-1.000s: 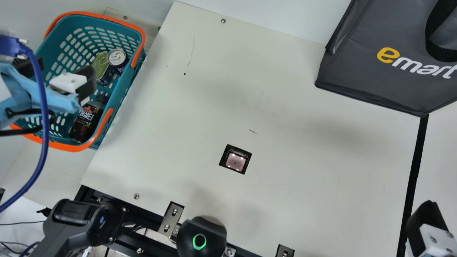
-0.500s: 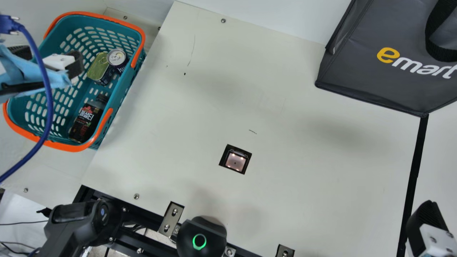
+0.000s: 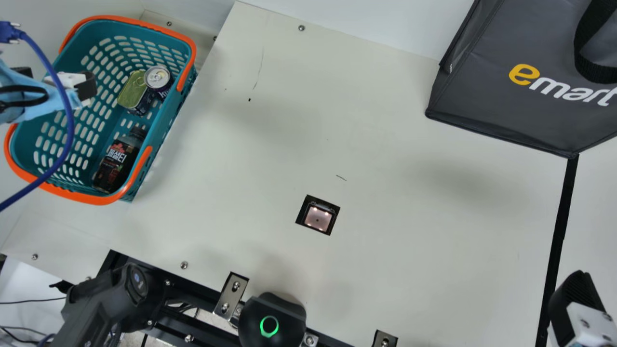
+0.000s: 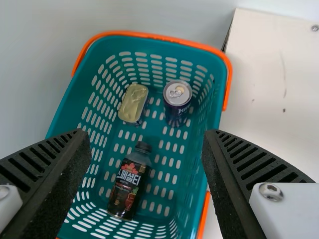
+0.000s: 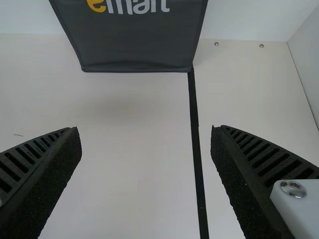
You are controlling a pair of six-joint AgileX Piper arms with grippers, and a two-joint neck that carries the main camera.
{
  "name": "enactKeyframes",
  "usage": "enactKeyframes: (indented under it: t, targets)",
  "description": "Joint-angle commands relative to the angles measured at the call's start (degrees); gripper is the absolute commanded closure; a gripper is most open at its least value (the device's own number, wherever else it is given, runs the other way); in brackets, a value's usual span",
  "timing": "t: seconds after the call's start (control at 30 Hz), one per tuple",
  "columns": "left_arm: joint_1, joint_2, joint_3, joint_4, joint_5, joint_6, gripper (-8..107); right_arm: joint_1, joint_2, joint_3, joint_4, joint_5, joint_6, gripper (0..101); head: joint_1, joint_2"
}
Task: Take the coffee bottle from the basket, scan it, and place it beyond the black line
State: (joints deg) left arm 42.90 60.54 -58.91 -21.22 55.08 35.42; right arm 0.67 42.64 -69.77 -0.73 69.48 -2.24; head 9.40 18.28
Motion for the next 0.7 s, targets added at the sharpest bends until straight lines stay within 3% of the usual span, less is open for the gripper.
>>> enactKeyframes:
  t: [0.0,0.67]
  targets:
    - [0.6,0.8,0.5,-0.7,-0.5,2.7,9,0.0,0.0,0.0,0.0,0.0,0.0,10,-1.5,0.1]
    - [1.3,11.6,6.9,-4.5,-10.6,18.4,9,0.0,0.0,0.0,0.0,-0.1,0.0,10,-1.5,0.1]
